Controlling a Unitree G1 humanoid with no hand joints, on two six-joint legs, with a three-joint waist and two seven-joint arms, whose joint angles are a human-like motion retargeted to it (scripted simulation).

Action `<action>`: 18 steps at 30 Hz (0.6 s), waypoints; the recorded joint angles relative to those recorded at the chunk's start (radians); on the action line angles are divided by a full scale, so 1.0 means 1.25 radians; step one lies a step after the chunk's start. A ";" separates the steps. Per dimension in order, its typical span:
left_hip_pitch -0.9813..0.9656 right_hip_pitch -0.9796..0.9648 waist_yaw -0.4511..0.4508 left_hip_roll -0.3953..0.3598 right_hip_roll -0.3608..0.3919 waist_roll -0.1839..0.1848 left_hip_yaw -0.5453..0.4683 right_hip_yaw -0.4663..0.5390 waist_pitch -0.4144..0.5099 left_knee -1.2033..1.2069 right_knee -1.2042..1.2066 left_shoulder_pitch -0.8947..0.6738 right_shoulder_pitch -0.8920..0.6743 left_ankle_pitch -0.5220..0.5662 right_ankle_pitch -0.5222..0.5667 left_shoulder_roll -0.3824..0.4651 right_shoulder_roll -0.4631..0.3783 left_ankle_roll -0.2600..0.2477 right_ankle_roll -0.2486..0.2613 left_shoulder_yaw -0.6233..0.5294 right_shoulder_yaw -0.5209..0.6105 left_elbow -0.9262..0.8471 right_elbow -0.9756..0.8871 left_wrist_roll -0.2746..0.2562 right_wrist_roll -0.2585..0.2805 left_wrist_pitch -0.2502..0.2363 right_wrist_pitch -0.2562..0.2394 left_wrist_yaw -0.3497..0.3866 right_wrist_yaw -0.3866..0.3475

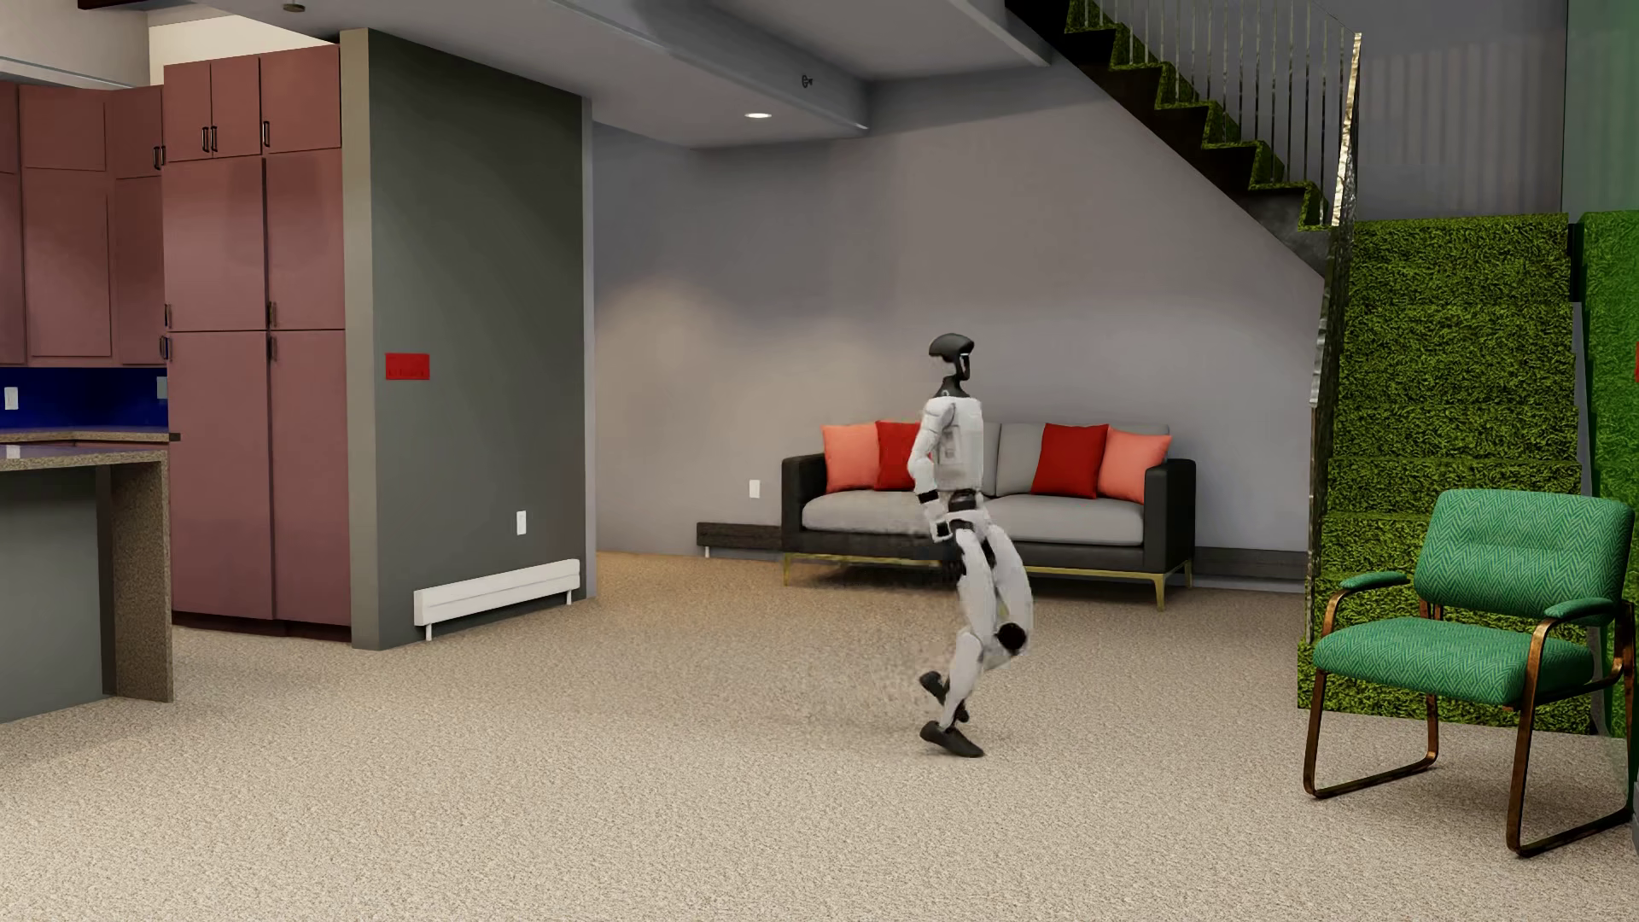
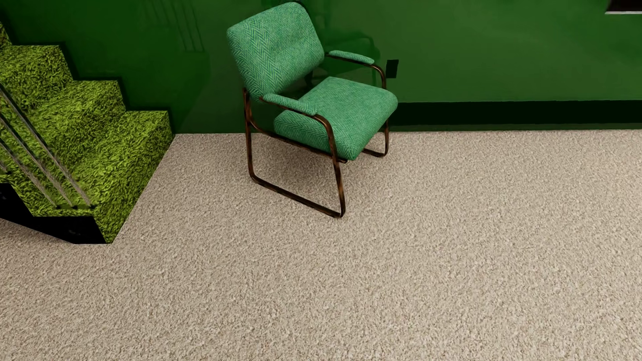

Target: Walk to the light green officechair

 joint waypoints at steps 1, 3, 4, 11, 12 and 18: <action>-0.036 0.062 0.053 -0.013 -0.023 -0.016 0.000 0.000 0.000 -0.136 -0.028 0.031 -0.041 0.014 -0.051 0.007 -0.011 0.000 0.000 -0.023 -0.017 0.029 -0.060 0.000 0.000 0.000 0.000 0.000 0.000; -0.087 0.141 0.147 0.007 -0.050 -0.034 0.000 0.000 -0.016 -0.456 -0.070 0.089 -0.127 0.037 -0.129 0.016 -0.010 0.000 0.000 -0.013 -0.114 0.059 -0.151 0.000 0.000 0.000 0.000 0.000 0.000; -0.105 0.163 0.163 0.014 -0.048 -0.031 0.000 0.000 -0.029 -0.587 -0.079 0.107 -0.170 0.116 -0.173 0.018 -0.016 0.000 0.000 -0.019 -0.147 0.074 -0.197 0.000 0.000 0.000 0.000 0.000 0.000; -0.140 0.234 0.199 -0.048 -0.157 -0.074 0.000 0.000 -0.056 -0.392 0.326 0.152 -0.109 0.132 0.120 0.020 0.032 0.000 0.000 0.021 -0.220 0.098 -0.203 0.000 0.000 0.000 0.000 0.000 0.000; -0.092 0.132 0.212 -0.080 -0.165 -0.078 0.000 0.000 -0.056 -0.405 0.522 0.135 -0.098 0.124 0.177 0.007 0.039 0.000 0.000 0.053 -0.160 0.077 -0.151 0.000 0.000 0.000 0.000 0.000 0.000; 0.249 -0.174 0.016 -0.092 -0.160 -0.033 0.000 0.000 -0.027 -0.610 0.261 -0.014 0.014 0.154 0.314 -0.010 0.040 0.000 0.000 0.143 0.037 -0.250 0.211 0.000 0.000 0.000 0.000 0.000 0.000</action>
